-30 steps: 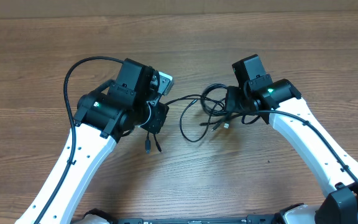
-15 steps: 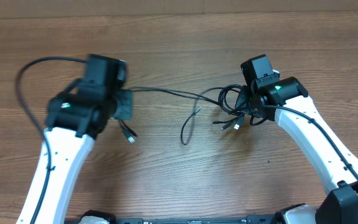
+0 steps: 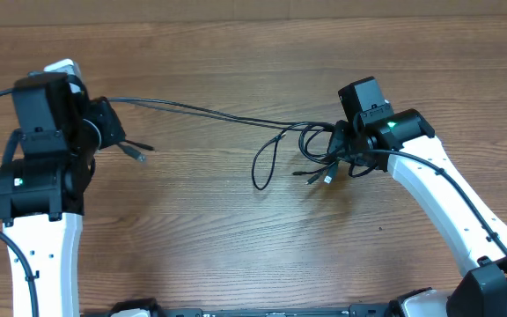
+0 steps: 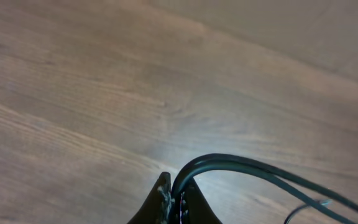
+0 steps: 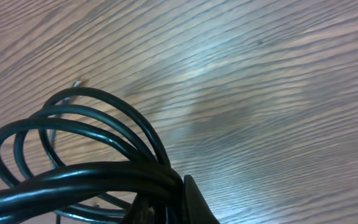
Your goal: Untangle cables
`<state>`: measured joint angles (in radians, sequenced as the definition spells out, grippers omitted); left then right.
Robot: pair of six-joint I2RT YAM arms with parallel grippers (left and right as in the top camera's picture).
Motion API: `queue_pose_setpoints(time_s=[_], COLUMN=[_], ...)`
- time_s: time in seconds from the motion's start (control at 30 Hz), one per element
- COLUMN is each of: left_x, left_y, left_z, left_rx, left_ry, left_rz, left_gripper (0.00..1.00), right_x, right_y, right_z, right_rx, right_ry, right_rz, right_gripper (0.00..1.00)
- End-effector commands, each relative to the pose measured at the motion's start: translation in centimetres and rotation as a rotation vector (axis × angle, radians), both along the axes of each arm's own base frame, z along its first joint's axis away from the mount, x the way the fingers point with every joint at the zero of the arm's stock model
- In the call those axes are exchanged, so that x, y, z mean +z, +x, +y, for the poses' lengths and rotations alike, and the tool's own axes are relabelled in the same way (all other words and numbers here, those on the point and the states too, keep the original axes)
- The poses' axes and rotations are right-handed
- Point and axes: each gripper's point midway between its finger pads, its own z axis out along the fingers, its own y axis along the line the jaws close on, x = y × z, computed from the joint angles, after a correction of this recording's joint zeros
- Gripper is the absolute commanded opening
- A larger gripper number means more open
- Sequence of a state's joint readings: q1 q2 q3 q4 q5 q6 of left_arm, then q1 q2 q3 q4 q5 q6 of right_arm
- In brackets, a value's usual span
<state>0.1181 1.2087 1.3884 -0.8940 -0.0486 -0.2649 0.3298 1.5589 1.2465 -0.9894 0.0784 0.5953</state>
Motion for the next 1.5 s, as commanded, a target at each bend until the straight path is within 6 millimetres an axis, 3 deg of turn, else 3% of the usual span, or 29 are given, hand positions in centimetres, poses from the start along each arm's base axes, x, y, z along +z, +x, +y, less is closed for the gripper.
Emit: queue_pose_setpoints(time_s=[0.0, 0.07, 0.17, 0.23, 0.37, 0.43, 0.5, 0.57, 0.63, 0.67, 0.8, 0.93, 1.13, 1.47], left_x=[3.0, 3.6, 4.2, 4.3, 4.0, 3.8, 3.5, 3.1, 2.3, 1.8, 0.4, -0.7, -3.1, -10.4], left_y=[-0.3, 0.0, 0.4, 0.5, 0.4, 0.5, 0.6, 0.7, 1.0, 1.2, 1.8, 2.2, 2.1, 0.8], left_z=[4.1, 4.3, 4.4, 4.4, 4.4, 4.4, 4.2, 4.1, 3.5, 2.9, 0.4, -2.8, -9.7, -19.7], left_rx=[0.182, 0.189, 0.189, 0.187, 0.184, 0.184, 0.175, 0.17, 0.141, 0.109, -0.022, -0.178, -0.428, -0.703], left_ry=[0.034, 0.038, 0.041, 0.04, 0.042, 0.041, 0.035, 0.033, 0.008, -0.019, -0.09, -0.105, -0.071, -0.054], left_rz=[-0.112, -0.142, -0.168, -0.174, -0.162, -0.155, -0.145, -0.129, -0.104, -0.09, -0.043, 0.0, 0.092, 0.341], left_gripper=[0.04, 0.04, 0.04, 0.04, 0.05, 0.17, 0.22, 0.28, 0.45, 0.58, 0.69, 0.7, 0.69, 0.62], right_x=[0.6, 1.1, 2.4, 3.1, 2.1, 1.2, 0.8, 1.0, 1.1, 1.1, 0.9, 0.5, 0.5, 0.3], right_y=[0.5, 0.1, -2.1, -3.8, -3.8, -2.8, -2.3, -2.4, -2.3, -2.2, -1.7, -0.8, -0.1, -0.3], right_z=[0.3, 3.3, 7.6, 9.0, 7.5, 5.6, 4.5, 4.8, 5.1, 5.1, 4.2, 1.4, -1.0, -2.1], right_rx=[0.083, 0.302, 0.647, 0.804, 0.789, 0.677, 0.59, 0.597, 0.603, 0.601, 0.561, 0.361, 0.206, 0.176], right_ry=[0.024, 0.136, 0.329, 0.411, 0.315, 0.208, 0.154, 0.174, 0.187, 0.184, 0.145, 0.066, 0.092, 0.103], right_rz=[-0.016, -0.025, -0.043, -0.053, -0.022, 0.002, 0.016, 0.013, 0.005, 0.002, 0.0, 0.018, 0.03, 0.05], right_gripper=[0.04, 0.04, 0.04, 0.04, 0.12, 0.21, 0.29, 0.34, 0.36, 0.38, 0.45, 0.51, 0.58, 0.69])
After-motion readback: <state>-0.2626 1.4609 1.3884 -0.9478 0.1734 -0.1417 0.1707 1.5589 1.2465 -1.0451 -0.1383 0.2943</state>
